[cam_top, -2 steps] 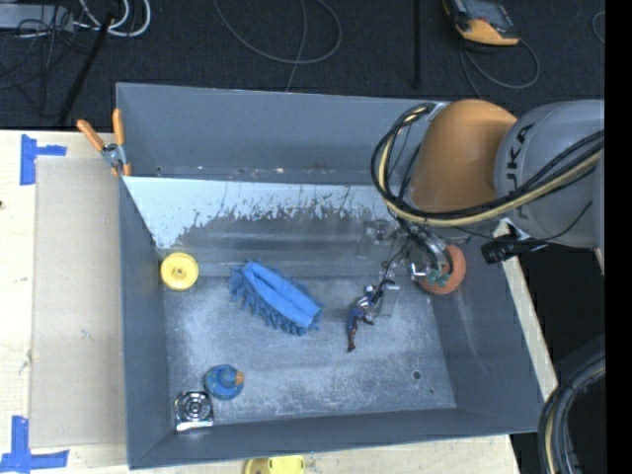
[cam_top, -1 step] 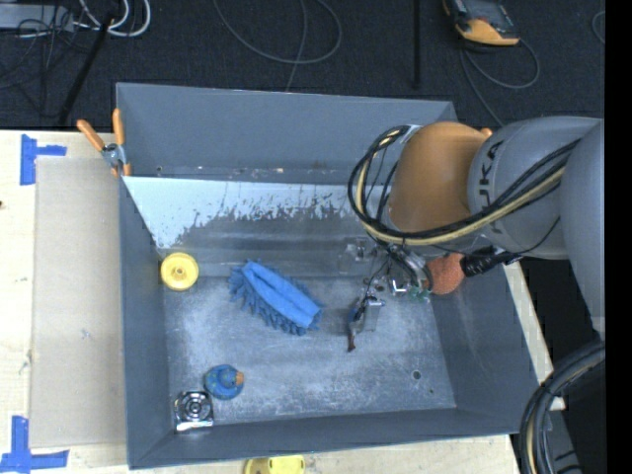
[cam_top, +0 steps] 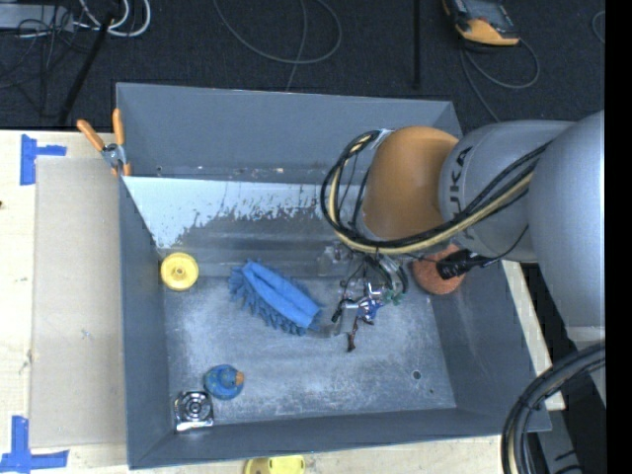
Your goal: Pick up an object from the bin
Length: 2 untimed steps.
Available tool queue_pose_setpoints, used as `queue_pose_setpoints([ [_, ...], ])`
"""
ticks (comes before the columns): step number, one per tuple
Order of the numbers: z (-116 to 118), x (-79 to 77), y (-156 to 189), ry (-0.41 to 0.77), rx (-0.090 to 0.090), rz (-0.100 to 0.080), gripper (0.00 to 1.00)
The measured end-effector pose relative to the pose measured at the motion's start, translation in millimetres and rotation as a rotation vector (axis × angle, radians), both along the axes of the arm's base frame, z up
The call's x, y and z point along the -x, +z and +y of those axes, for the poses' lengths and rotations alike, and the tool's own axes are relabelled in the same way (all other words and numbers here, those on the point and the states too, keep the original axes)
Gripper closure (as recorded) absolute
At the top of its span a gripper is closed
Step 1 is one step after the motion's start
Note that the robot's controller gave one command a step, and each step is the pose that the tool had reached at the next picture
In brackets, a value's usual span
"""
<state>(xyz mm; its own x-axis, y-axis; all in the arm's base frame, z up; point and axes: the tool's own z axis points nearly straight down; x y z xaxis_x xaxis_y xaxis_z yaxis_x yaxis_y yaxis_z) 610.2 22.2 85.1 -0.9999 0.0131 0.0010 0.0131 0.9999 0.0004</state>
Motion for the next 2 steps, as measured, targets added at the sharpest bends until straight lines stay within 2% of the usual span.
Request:
queue_pose_setpoints([
  [1, 26.2, 11.0, -12.4, 0.0, -0.001, -0.001, 0.0],
  [2, 48.6, 4.2, -15.4, -0.154, 0.001, -0.002, 1.0],
])
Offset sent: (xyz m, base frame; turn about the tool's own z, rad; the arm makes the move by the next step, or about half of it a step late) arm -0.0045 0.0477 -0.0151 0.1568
